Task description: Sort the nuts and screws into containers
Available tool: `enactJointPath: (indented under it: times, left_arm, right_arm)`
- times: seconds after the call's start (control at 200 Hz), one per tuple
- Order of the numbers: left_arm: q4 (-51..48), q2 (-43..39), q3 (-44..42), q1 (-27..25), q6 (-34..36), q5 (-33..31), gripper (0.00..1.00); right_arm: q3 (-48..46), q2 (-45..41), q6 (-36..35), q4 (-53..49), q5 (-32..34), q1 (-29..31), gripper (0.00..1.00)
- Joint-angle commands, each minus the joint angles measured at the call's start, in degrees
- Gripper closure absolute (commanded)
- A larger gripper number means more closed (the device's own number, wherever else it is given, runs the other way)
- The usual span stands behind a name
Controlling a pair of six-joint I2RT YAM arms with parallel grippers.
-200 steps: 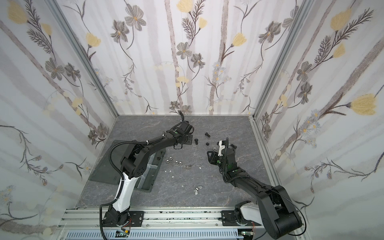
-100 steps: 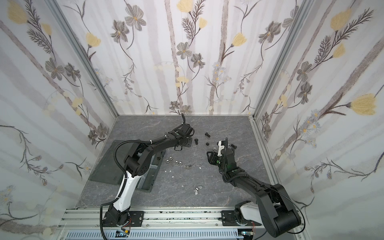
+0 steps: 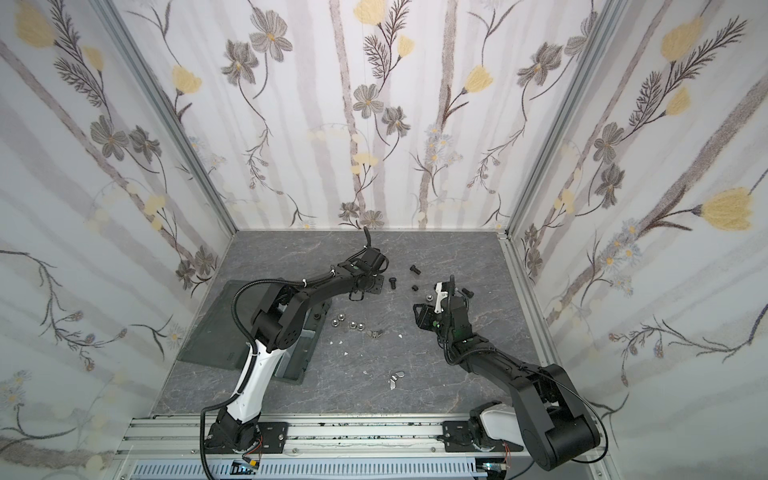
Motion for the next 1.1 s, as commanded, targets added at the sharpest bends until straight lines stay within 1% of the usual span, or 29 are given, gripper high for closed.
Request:
enactJointPath:
  times: [0.0,0.215,0.41,0.51,0.674,0.784,0.904,0.959,1.099]
  left_arm:
    - [0.0,0.6,0.7,0.0,0.4,0.1,0.71]
    - [0.1,0.7,0.8,-0.1,0.3,0.8,0.8]
    - [0.0,0.2,0.7,-0.2,0.0,0.2,0.84]
    - [1.2,-1.6,-0.7,-0.2,-0.5,0.1,0.87]
    - [2.8,-4.9,-2.5,-0.1,-1.2,1.0,0.93]
    - [2.9,-7.2,-3.5,-0.2,-1.7,0.7,0.94]
    - [3.5,-10.6,-6.4,-0.1,-2.4,0.2,0.95]
    - [3.8,-12.4,-8.4,-0.1,-2.8,-0.2,0.97]
    - [5.1,-17.6,-14.8,0.0,-3.9,-1.6,0.99]
  right_arm:
    - [0.4,0.2,0.0,1.9,0.4,0.2,0.54]
    - [0.4,0.4,0.0,2.0,0.5,0.3,0.54]
    - [0.5,0.7,0.0,2.0,0.5,0.3,0.54]
    - [0.5,0.7,0.0,2.0,0.5,0.3,0.54]
    - [0.6,0.9,0.0,2.0,0.5,0.4,0.54]
    - [0.6,0.8,-0.1,2.0,0.5,0.5,0.54]
    - [0.6,0.4,-0.2,1.8,0.6,0.5,0.54]
    - [0.5,0.2,-0.2,1.7,0.7,0.6,0.54]
    - [0.6,0.0,-0.2,1.7,0.6,0.8,0.54]
